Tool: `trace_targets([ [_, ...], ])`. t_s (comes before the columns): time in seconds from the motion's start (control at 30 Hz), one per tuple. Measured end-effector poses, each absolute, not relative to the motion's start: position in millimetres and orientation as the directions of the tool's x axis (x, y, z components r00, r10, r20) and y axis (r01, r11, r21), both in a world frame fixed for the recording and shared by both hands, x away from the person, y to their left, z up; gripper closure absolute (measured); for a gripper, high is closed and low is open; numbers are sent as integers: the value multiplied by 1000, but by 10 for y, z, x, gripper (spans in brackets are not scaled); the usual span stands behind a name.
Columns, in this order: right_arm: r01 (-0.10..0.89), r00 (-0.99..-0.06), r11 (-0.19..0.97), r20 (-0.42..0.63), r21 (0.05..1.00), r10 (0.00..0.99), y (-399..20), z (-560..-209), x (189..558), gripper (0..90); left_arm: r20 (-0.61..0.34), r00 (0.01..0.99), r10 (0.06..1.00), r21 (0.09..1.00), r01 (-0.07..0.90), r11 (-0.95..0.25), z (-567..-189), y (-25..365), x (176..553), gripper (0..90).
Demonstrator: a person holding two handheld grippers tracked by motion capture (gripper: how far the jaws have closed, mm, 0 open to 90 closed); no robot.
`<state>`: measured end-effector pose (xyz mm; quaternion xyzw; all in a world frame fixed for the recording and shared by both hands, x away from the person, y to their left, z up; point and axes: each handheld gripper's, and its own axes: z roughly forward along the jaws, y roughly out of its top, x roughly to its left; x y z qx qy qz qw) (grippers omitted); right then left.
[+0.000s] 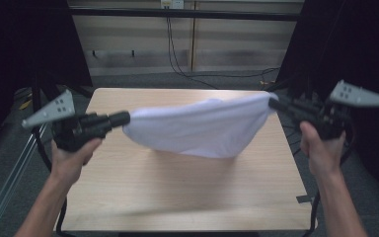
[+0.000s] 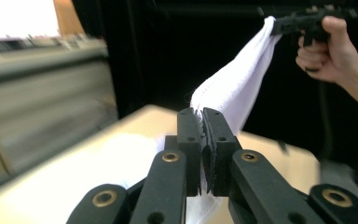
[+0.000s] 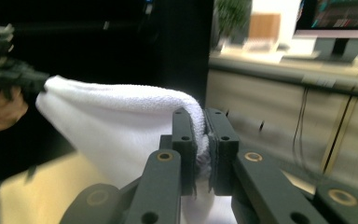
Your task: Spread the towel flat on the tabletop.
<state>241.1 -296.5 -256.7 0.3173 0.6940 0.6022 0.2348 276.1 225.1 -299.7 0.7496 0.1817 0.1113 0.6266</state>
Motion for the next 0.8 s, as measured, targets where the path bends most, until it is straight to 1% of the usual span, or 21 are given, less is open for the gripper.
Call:
trace_targets([
  [0.03,158,-688,73,56,985,723,-2965,-2567,2411,836,-61,909,412,980,133,-149,-2997,2251,2761,868],
  [0.07,219,-697,97,86,971,712,-3006,-2948,2177,837,-95,912,398,972,172,-162,-3316,2232,2633,868],
  [0.1,219,-697,97,86,971,712,-3006,-2948,2177,837,-95,912,398,972,172,-162,-3316,2232,2633,868],
  [0.13,243,-698,99,103,965,709,-3021,-3090,2105,837,-108,913,393,963,194,-185,-3475,2204,2580,868],
  [0.17,311,-690,97,154,946,707,-3072,-3468,1910,837,-126,914,386,954,219,-207,-3624,2178,2534,867],
  [0.2,338,-689,86,185,937,700,-3099,-3642,1816,837,-173,915,365,928,275,-250,-3880,2142,2444,867],
  [0.23,373,-685,86,211,924,698,-3119,-3801,1732,836,-196,917,348,915,299,-272,-4002,2133,2379,867],
  [0.27,416,-678,116,223,902,701,-3121,-3955,1619,836,-204,919,336,907,307,-289,-4054,2132,2335,867],
  [0.3,416,-678,116,223,902,701,-3121,-3955,1619,836,-204,919,336,907,307,-289,-4054,2132,2335,867],
  [0.33,456,-678,137,243,879,694,-3123,-4120,1456,834,-234,923,307,899,326,-294,-4150,2154,2193,866],
  [0.37,456,-678,137,243,879,694,-3123,-4120,1456,834,-234,923,307,899,326,-294,-4150,2154,2193,865],
  [0.4,477,-680,139,265,868,684,-3124,-4224,1255,832,-251,925,286,896,334,-292,-4181,2167,2116,865],
  [0.43,477,-680,139,265,868,684,-3124,-4224,1255,832,-259,925,277,893,339,-296,-4202,2178,2039,865],
  [0.47,480,-684,147,264,865,680,-3119,-4260,1053,818,-269,934,233,890,334,-311,-4239,2192,1866,862],
  [0.5,480,-684,147,264,865,680,-3119,-4260,1053,818,-269,934,233,890,334,-311,-4239,2192,1866,860],
  [0.53,489,-689,159,268,858,673,-3113,-4260,931,754,-269,937,222,883,332,-333,-4257,2201,1775,857],
  [0.57,489,-689,159,268,858,673,-3113,-4260,931,754,-269,937,222,883,332,-333,-4257,2201,1775,851],
  [0.6,497,-687,164,271,852,674,-3119,-4250,841,693,-274,939,210,880,333,-338,-4264,2223,1714,843],
  [0.67,497,-683,159,271,853,678,-3133,-4245,818,626,-278,937,210,883,335,-329,-4266,2271,1730,828],
  [0.77,498,-675,152,272,854,686,-3136,-4240,860,615,-299,931,209,885,352,-305,-4275,2323,1776,784],
  [0.8,503,-670,157,269,850,692,-3132,-4248,896,610,-303,924,234,881,365,-300,-4303,2352,1843,781],
])
